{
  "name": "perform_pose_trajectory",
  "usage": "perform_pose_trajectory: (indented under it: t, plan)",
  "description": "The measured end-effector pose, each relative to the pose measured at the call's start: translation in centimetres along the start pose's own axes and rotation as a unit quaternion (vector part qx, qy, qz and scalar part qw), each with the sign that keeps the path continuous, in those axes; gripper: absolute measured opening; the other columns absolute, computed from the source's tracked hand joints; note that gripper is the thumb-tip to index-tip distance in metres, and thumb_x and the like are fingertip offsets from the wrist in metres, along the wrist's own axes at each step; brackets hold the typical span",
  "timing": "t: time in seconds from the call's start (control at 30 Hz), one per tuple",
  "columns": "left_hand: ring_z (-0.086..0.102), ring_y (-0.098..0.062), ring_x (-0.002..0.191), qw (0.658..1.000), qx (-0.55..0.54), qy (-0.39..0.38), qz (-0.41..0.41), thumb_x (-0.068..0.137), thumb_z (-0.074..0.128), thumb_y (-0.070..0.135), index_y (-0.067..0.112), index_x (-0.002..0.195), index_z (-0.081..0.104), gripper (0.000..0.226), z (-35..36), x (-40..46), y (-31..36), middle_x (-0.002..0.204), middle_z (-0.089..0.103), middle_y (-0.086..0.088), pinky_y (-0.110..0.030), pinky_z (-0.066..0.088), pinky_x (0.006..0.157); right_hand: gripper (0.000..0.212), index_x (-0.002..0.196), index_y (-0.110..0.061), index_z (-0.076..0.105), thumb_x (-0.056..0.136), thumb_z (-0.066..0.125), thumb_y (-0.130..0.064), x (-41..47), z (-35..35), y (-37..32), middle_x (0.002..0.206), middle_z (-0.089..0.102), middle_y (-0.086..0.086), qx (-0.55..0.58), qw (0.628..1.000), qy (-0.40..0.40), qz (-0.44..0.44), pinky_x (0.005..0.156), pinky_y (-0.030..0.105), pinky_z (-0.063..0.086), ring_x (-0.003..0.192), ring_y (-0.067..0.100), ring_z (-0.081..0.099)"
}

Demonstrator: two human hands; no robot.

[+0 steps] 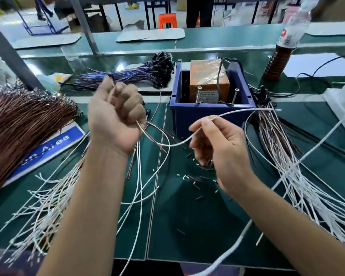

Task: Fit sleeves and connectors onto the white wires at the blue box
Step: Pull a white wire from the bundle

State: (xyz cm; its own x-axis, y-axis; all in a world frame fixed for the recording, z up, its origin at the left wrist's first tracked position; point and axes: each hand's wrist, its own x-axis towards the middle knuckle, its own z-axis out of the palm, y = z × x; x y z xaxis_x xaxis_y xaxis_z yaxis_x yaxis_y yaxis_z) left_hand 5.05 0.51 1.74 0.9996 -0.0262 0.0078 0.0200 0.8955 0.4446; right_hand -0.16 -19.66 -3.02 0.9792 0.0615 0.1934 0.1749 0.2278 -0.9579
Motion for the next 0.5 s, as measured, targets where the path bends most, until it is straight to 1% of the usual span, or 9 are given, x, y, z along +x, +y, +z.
perform_pose_trajectory:
  t: [0.03, 0.07, 0.13, 0.23, 0.3, 0.37, 0.43, 0.5]
  plan:
    - [0.016, -0.006, 0.042, 1.0, -0.01, -0.005, -0.02, 0.103, 0.042, 0.034, 0.02, 0.069, 0.038, 0.037, 0.0, -0.3, -0.8, 0.059, 0.023, 0.008, -0.019, 0.014, 0.032, 0.031, 0.086, -0.006, 0.069, 0.107, 0.049, -0.019, 0.1, -0.7, -0.2, 0.068, 0.066, 0.012, -0.036, 0.999, 0.004, -0.021, 0.041, 0.028, 0.038, 0.048, 0.023, 0.052]
    - [0.013, -0.005, 0.043, 1.0, -0.019, -0.004, -0.021, 0.104, 0.041, 0.034, 0.021, 0.067, 0.037, 0.04, 0.1, -0.8, -2.0, 0.057, 0.023, 0.008, -0.019, 0.011, 0.034, 0.031, 0.084, -0.005, 0.067, 0.104, 0.049, -0.02, 0.1, -1.5, -0.3, 0.068, 0.065, 0.013, -0.054, 0.998, 0.002, -0.027, 0.041, 0.029, 0.038, 0.048, 0.023, 0.052]
    - [0.009, -0.006, 0.045, 0.999, -0.049, 0.008, -0.015, 0.106, 0.038, 0.035, 0.021, 0.063, 0.034, 0.045, 0.3, -1.2, -4.0, 0.054, 0.023, 0.008, -0.019, 0.006, 0.037, 0.03, 0.082, -0.003, 0.065, 0.102, 0.048, -0.017, 0.4, -2.9, -0.3, 0.072, 0.067, 0.015, -0.051, 0.998, -0.027, -0.004, 0.041, 0.028, 0.039, 0.049, 0.023, 0.053]
    - [0.008, -0.007, 0.046, 0.992, -0.127, -0.01, -0.013, 0.107, 0.038, 0.035, 0.021, 0.062, 0.032, 0.048, 0.6, -1.1, -5.1, 0.053, 0.022, 0.007, -0.02, 0.006, 0.038, 0.024, 0.095, -0.005, 0.07, 0.099, 0.046, -0.002, 0.4, -4.4, 0.2, 0.075, 0.069, 0.013, -0.029, 0.995, -0.074, 0.06, 0.041, 0.021, 0.032, 0.047, 0.019, 0.049]
    - [0.01, -0.007, 0.045, 0.981, -0.19, -0.026, -0.026, 0.107, 0.039, 0.035, 0.021, 0.063, 0.031, 0.047, 0.3, -0.8, -5.5, 0.053, 0.023, 0.006, -0.021, 0.008, 0.038, 0.031, 0.098, -0.009, 0.074, 0.087, 0.047, 0.0, 0.2, -5.0, 0.7, 0.075, 0.068, 0.011, -0.025, 0.993, -0.08, 0.085, 0.041, 0.019, 0.027, 0.045, 0.016, 0.045]
    - [0.011, -0.008, 0.045, 0.963, -0.259, -0.046, -0.051, 0.107, 0.04, 0.035, 0.02, 0.064, 0.032, 0.047, 0.1, -0.4, -5.8, 0.055, 0.024, 0.005, -0.022, 0.009, 0.038, 0.037, 0.094, -0.012, 0.077, 0.077, 0.047, 0.001, 0.1, -5.0, 1.0, 0.076, 0.068, 0.01, -0.015, 0.991, -0.095, 0.093, 0.041, 0.019, 0.027, 0.046, 0.015, 0.042]
    - [0.012, -0.008, 0.045, 0.961, -0.266, -0.051, -0.056, 0.106, 0.042, 0.033, 0.019, 0.063, 0.031, 0.047, -0.1, -0.2, -6.3, 0.058, 0.021, 0.007, -0.023, 0.009, 0.039, 0.043, 0.098, -0.011, 0.077, 0.074, 0.046, 0.006, 0.0, -4.9, 1.2, 0.077, 0.069, 0.011, 0.003, 0.99, -0.114, 0.087, 0.043, 0.018, 0.03, 0.048, 0.016, 0.039]
    - [0.011, -0.009, 0.046, 0.965, -0.251, -0.06, -0.047, 0.103, 0.044, 0.031, 0.019, 0.06, 0.03, 0.046, -0.3, 0.0, -6.7, 0.059, 0.019, 0.007, -0.023, 0.009, 0.039, 0.042, 0.106, -0.006, 0.073, 0.076, 0.047, 0.007, 0.0, -4.8, 1.4, 0.076, 0.069, 0.013, 0.017, 0.988, -0.124, 0.087, 0.044, 0.017, 0.031, 0.049, 0.016, 0.038]
